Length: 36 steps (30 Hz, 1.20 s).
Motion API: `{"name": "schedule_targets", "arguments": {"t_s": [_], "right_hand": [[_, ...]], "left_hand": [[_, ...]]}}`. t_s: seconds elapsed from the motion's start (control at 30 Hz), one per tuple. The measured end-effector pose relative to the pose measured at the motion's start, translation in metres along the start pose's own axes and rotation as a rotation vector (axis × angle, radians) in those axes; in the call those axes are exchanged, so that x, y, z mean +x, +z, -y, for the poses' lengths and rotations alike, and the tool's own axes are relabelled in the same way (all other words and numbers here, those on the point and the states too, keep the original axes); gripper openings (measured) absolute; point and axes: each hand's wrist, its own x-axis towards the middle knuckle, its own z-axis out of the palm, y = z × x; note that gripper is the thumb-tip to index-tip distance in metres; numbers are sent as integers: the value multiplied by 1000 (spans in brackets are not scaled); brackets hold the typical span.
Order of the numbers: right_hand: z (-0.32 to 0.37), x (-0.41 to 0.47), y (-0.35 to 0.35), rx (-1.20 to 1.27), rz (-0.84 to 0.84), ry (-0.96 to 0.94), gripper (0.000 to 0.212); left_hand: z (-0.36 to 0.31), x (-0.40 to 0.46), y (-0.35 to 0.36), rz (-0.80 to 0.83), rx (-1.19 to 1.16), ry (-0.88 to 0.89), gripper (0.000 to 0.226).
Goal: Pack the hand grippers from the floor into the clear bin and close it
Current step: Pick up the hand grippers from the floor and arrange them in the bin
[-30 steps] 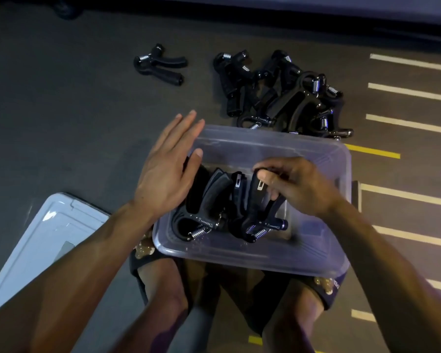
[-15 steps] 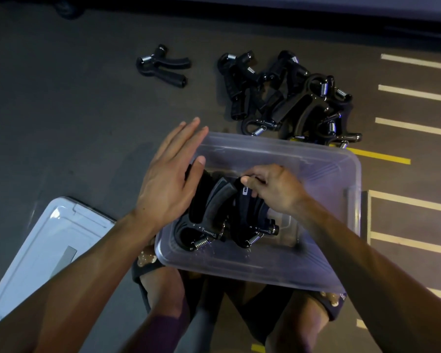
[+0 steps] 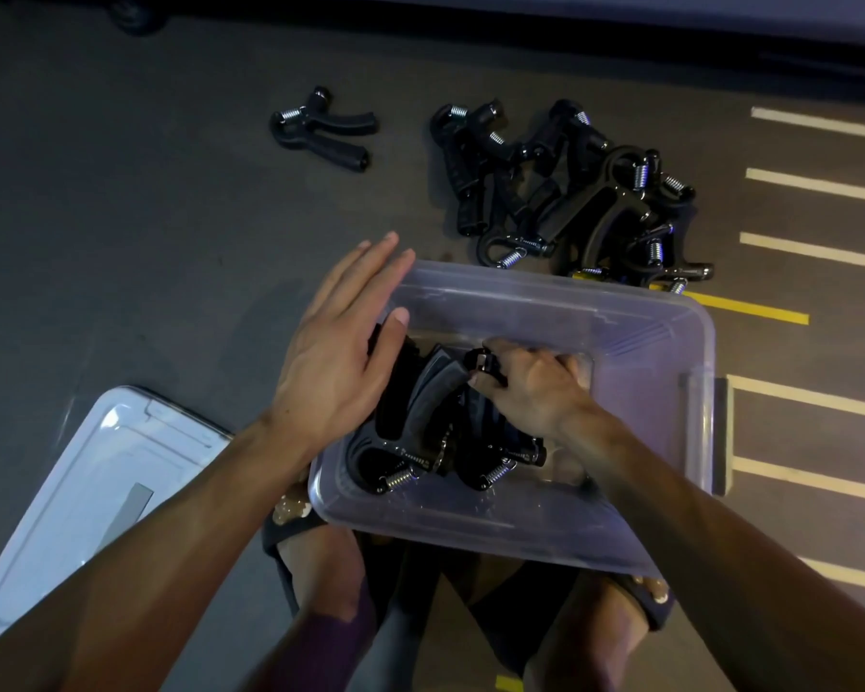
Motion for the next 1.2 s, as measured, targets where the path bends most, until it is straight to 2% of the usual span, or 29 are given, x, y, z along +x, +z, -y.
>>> {"name": "schedule_targets", "arguments": {"t_s": [0.53, 0.7, 0.83, 1.2], "right_hand": [[4, -6, 0, 5, 40, -21, 49], [6, 1, -11, 18, 167, 23, 55], [9, 3, -25, -30, 232, 39, 48], [5, 5, -15, -4, 183, -11, 51]], "left_hand": [[-1, 0, -1, 8, 11, -12, 48], [-1, 0, 0, 8, 0, -20, 48], [0, 1, 0, 2, 0, -16, 48], [1, 0, 1, -9, -4, -17, 48]]}}
